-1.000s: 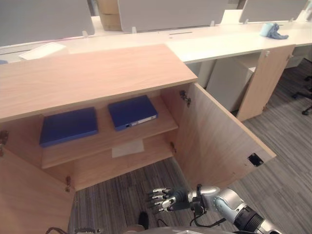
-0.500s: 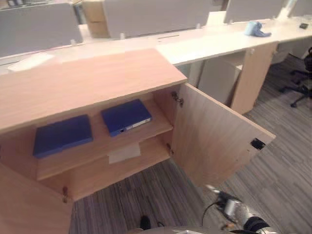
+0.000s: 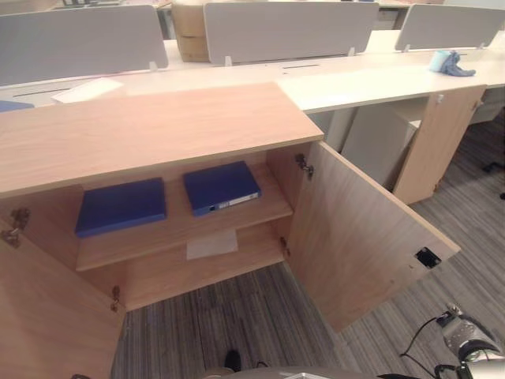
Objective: Put the empty folder in the office cabinet
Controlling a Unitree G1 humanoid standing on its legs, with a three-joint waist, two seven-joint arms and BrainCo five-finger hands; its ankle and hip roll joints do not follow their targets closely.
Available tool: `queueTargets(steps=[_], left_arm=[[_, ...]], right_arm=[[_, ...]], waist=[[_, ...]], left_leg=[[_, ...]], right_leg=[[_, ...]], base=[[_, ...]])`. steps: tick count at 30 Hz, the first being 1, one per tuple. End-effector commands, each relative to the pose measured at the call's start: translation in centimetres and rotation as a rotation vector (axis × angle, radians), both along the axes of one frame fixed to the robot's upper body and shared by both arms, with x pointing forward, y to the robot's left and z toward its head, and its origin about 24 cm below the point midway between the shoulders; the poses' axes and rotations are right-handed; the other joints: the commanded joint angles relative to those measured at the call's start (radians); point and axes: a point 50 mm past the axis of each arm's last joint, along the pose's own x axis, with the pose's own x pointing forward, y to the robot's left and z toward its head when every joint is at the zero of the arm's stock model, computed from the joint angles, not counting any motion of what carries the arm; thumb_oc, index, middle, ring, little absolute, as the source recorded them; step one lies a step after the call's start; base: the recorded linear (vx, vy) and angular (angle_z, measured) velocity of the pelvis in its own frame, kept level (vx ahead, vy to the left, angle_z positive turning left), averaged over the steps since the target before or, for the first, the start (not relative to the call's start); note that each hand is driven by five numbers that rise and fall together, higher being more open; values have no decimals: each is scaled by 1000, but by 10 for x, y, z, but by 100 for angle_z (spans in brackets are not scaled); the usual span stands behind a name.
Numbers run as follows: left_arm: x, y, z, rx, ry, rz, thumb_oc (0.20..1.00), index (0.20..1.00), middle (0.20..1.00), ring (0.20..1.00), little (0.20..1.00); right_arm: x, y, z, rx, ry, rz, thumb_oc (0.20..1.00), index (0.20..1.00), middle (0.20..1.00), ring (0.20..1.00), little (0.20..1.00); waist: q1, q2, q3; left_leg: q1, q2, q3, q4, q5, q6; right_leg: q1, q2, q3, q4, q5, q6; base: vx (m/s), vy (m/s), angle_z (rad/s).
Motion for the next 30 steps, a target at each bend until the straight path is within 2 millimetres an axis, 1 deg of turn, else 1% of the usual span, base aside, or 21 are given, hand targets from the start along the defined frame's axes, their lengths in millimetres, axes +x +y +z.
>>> queueTargets(steps=[1,3,5,6,7,8,9,11,14,16,18,19,20,21,22,23,24,26,27,28,30], left_arm=[[17,15,7,60,13,-96,1000,1000,1000,1000,1000],[16,20,9,64,14,-108,1000,1000,1000,1000,1000],[19,21,9,65,6,-127,1000,1000,1000,1000,1000],[21,22,10,66,0,-132,1000,1000,1000,1000,1000],[23,22,10,65,-13,-135,1000,1000,1000,1000,1000],[24,21,10,64,-16,-134,1000,1000,1000,1000,1000],[24,21,10,62,-20,-131,1000,1000,1000,1000,1000],[22,21,9,59,-20,-129,1000,1000,1000,1000,1000],[17,18,8,55,-13,-126,1000,1000,1000,1000,1000],[13,17,7,54,-6,-118,1000,1000,1000,1000,1000],[9,16,6,54,2,-116,1000,1000,1000,1000,1000],[9,16,5,55,3,-116,1000,1000,1000,1000,1000],[7,14,5,55,7,-113,1000,1000,1000,1000,1000],[6,14,5,56,9,-111,1000,1000,1000,1000,1000],[6,14,5,56,9,-111,1000,1000,1000,1000,1000],[4,13,4,59,13,-107,1000,1000,1000,1000,1000],[3,12,3,63,15,-102,1000,1000,1000,1000,1000],[3,12,3,63,15,-102,1000,1000,1000,1000,1000],[3,12,4,65,13,-99,1000,1000,1000,1000,1000],[8,14,4,69,3,-95,1000,1000,1000,1000,1000],[12,14,5,70,-6,-94,1000,1000,1000,1000,1000]], right_arm=[[50,10,23,81,-177,386,1000,1000,1000,1000,1000],[71,18,36,139,-250,521,1000,1000,1000,1000,1000],[96,36,49,203,-313,699,1000,1000,1000,1000,1000],[105,46,54,231,-342,765,1000,1000,1000,1000,1000],[125,73,64,316,-391,940,1000,1000,1000,1000,1000],[129,81,66,341,-403,986,1000,1000,1000,1000,1000],[136,99,70,395,-430,1065,1000,1000,1000,1000,1000],[141,121,74,454,-447,1177,1000,1000,1000,1000,1000],[143,165,80,566,-493,1326,1000,1000,1000,1000,1000],[139,191,81,651,-524,1387,1000,1000,1000,1000,1000],[132,212,79,719,-540,1437,1000,1000,1000,1000,1000],[131,216,79,737,-543,1445,1000,1000,1000,1000,1000],[125,227,78,772,-543,1471,1000,1000,1000,1000,1000],[121,233,77,791,-544,1493,1000,1000,1000,1000,1000],[121,233,77,791,-544,1493,1000,1000,1000,1000,1000],[109,248,72,874,-529,1545,1000,1000,1000,1000,1000],[90,267,68,997,-486,1670,1000,1000,1000,1000,1000],[90,267,68,997,-486,1670,1000,1000,1000,1000,1000],[76,277,66,1088,-447,1755,1000,1000,1000,1000,1000],[48,298,67,1231,-389,1954,1000,1000,1000,1000,1000],[36,306,67,1273,-371,1980,1000,1000,1000,1000,1000]], waist=[[28,-25,17],[34,-26,18],[41,-27,23],[42,-27,24],[43,-27,26],[43,-27,26],[42,-28,25],[41,-30,21],[38,-31,15],[37,-31,13],[34,-32,11],[34,-32,11],[31,-33,11],[29,-33,11],[29,-33,11],[25,-34,10],[20,-36,9],[20,-36,9],[17,-38,9],[13,-43,7],[13,-47,7]], left_leg=[[89,-21,29,0,-142,11],[91,-19,30,0,-141,7],[91,-17,29,0,-139,5],[91,-16,28,0,-138,3],[93,-14,27,0,-137,-1],[95,-13,26,0,-137,-2],[97,-12,26,0,-137,-4],[99,-11,26,0,-136,-6],[101,-10,26,0,-133,-8],[100,-8,26,0,-132,-9],[100,-7,28,0,-132,-9],[100,-6,28,0,-132,-9],[99,-6,29,0,-131,-8],[99,-6,30,0,-131,-8],[99,-6,30,0,-131,-8],[98,-4,31,0,-131,-7],[95,-2,34,0,-130,-7],[95,-2,34,0,-130,-7],[94,0,35,0,-129,-7],[90,3,37,0,-129,-10],[87,5,35,0,-128,-13]], right_leg=[[-76,-13,4,-4,105,44],[-75,-12,2,-4,103,44],[-74,-10,2,-4,101,41],[-73,-9,3,-4,100,40],[-70,-7,3,-4,96,36],[-68,-6,3,-4,95,35],[-66,-6,1,-4,93,33],[-63,-6,0,-4,90,32],[-61,-6,-3,-4,88,29],[-61,-6,-5,-4,87,27],[-62,-5,-5,-4,86,26],[-62,-5,-5,-4,86,26],[-63,-5,-3,-4,87,27],[-64,-5,-1,-4,87,27],[-64,-5,-1,-4,87,27],[-66,-4,2,-4,87,27],[-70,-2,8,-4,87,26],[-70,-2,8,-4,87,26],[-73,-1,11,-4,88,26],[-77,3,14,-4,87,25],[-80,5,13,-4,86,24]], base=[[32,-66,6],[22,-40,6],[4,-15,2],[0,0,0],[7,-10,-3],[21,-6,-5],[27,1,-11],[32,6,-13],[25,7,-8],[18,1,-3],[0,0,0],[0,0,0],[0,0,0],[0,0,0],[1,-12,3],[-3,-25,5],[-3,-25,5],[-1,-8,2],[-24,-57,4],[-31,-73,4],[-28,-56,1]])
